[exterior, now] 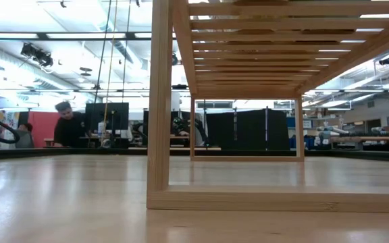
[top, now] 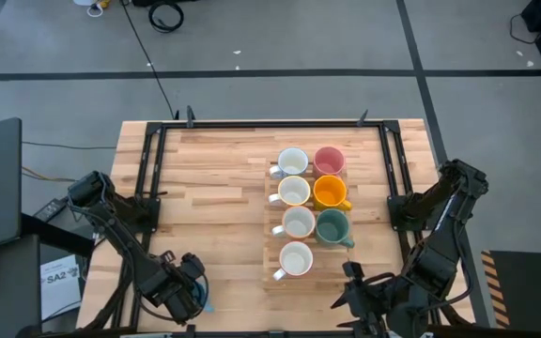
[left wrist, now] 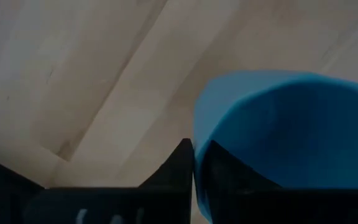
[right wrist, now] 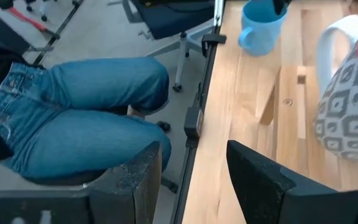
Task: Place coffee mugs
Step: Put the blue mug on the shelf
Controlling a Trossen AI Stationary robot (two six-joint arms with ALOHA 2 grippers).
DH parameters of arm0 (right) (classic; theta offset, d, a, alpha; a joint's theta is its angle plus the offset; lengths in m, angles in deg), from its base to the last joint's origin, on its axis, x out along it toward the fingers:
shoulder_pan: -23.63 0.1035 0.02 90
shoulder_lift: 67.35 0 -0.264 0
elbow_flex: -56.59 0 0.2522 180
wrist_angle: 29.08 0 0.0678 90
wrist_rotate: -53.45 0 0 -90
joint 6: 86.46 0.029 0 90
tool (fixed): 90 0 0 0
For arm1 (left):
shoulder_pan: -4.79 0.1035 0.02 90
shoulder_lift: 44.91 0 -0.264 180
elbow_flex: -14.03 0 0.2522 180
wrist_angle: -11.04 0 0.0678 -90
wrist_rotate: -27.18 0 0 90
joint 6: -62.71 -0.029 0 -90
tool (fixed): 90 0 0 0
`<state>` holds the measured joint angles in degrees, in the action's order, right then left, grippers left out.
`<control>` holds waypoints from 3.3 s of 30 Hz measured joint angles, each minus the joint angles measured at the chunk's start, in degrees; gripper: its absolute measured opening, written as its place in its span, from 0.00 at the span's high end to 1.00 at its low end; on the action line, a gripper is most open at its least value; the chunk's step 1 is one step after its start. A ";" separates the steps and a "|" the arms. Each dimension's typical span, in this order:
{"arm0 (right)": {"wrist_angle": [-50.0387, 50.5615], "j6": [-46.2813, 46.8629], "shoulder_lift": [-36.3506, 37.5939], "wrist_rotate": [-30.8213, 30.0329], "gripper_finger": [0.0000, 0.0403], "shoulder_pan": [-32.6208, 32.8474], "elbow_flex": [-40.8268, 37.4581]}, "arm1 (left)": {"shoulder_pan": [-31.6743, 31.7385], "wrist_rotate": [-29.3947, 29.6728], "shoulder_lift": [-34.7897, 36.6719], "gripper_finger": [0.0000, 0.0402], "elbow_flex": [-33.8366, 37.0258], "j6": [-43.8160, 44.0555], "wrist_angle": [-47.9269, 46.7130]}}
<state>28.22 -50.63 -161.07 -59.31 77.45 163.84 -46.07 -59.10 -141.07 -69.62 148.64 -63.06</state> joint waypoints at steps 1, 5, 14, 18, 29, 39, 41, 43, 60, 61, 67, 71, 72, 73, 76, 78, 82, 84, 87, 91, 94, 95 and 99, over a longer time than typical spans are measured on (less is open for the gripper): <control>-0.32 -0.02 0.00 -0.56 0.53 0.00 0.00 | 0.13 -0.49 -0.02 0.94 0.00 -0.02 -0.08; -1.66 -0.02 0.00 -1.80 0.53 -0.04 0.00 | 1.02 -2.91 0.61 0.94 0.09 -0.20 0.25; -5.62 -0.02 0.00 -1.96 0.53 -1.55 0.00 | 2.94 -5.02 7.22 0.94 0.17 -1.06 7.09; -8.96 -0.61 0.00 -5.76 0.53 -3.22 0.00 | 4.54 -4.31 10.50 0.94 0.13 1.19 11.82; -23.54 -18.13 0.00 -10.70 0.53 -9.82 0.00 | 10.15 -0.54 19.42 0.94 0.13 3.46 14.46; -28.07 -22.39 0.00 -10.70 0.53 -17.43 0.00 | 17.13 6.26 28.37 0.94 0.13 2.49 14.58; -28.07 -22.49 0.00 -10.66 0.53 -19.00 0.00 | 18.91 7.62 29.58 0.94 0.13 0.65 14.56; -28.06 -22.52 0.00 -10.05 0.53 -20.49 0.00 | 20.85 8.31 30.42 0.94 0.13 -0.96 14.61; -27.90 -24.22 -0.02 1.87 0.53 -30.50 0.00 | 29.36 9.84 30.93 0.94 0.13 -11.82 14.73; -27.77 -24.35 -0.02 1.87 0.53 -30.69 0.00 | 29.57 9.86 30.93 0.94 0.13 -12.07 14.81; -27.50 -27.48 -2.58 1.79 0.53 -31.99 0.01 | 30.16 10.20 30.93 0.93 0.09 -12.31 16.04; -27.91 -28.58 -3.91 1.61 0.53 -32.65 -0.02 | 30.16 10.23 30.95 0.93 0.07 -12.66 16.05; -27.93 -28.57 -3.95 1.65 0.53 -32.70 -0.02 | 30.16 10.21 30.95 0.93 0.07 -13.09 16.05; -28.49 -28.55 -4.12 1.65 0.53 -32.83 -0.02 | 30.14 10.23 30.95 0.93 0.05 -13.21 16.09; -28.72 -28.57 -4.38 1.41 0.53 -33.03 -0.02 | 30.14 10.20 30.95 0.93 0.04 -13.22 15.96; -28.97 -28.55 -4.39 1.48 0.54 -33.05 -0.02 | 30.14 10.23 30.95 0.93 0.04 -13.22 16.00; -28.40 -28.48 -4.68 1.46 0.57 -33.50 0.00 | 30.14 10.21 30.95 0.93 0.04 -13.18 16.29; -28.27 -28.47 -4.70 1.52 0.61 -33.72 -0.02 | 30.14 10.21 30.95 0.93 0.04 -13.18 16.31; -28.47 -28.50 -4.70 1.46 0.67 -33.95 -0.02 | 30.14 10.26 30.95 0.93 0.04 -13.16 16.31; -28.52 -28.24 -4.70 1.63 0.76 -34.31 -0.02 | 30.14 10.43 30.93 0.92 0.04 -13.11 16.31; -28.47 -28.04 -4.70 1.71 0.83 -34.39 -0.01 | 30.16 10.50 30.93 0.92 0.04 -13.09 16.27; -28.49 -28.11 -4.70 1.72 0.85 -34.40 -0.02 | 30.16 10.44 30.93 0.92 0.04 -13.02 16.25; -28.53 -28.09 -4.70 1.72 0.86 -34.40 -0.02 | 30.16 10.08 30.93 0.91 0.04 -12.94 16.24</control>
<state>-0.32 -78.72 -165.77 -57.59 43.05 163.82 -15.91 -49.02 -110.14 -69.58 135.69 -46.81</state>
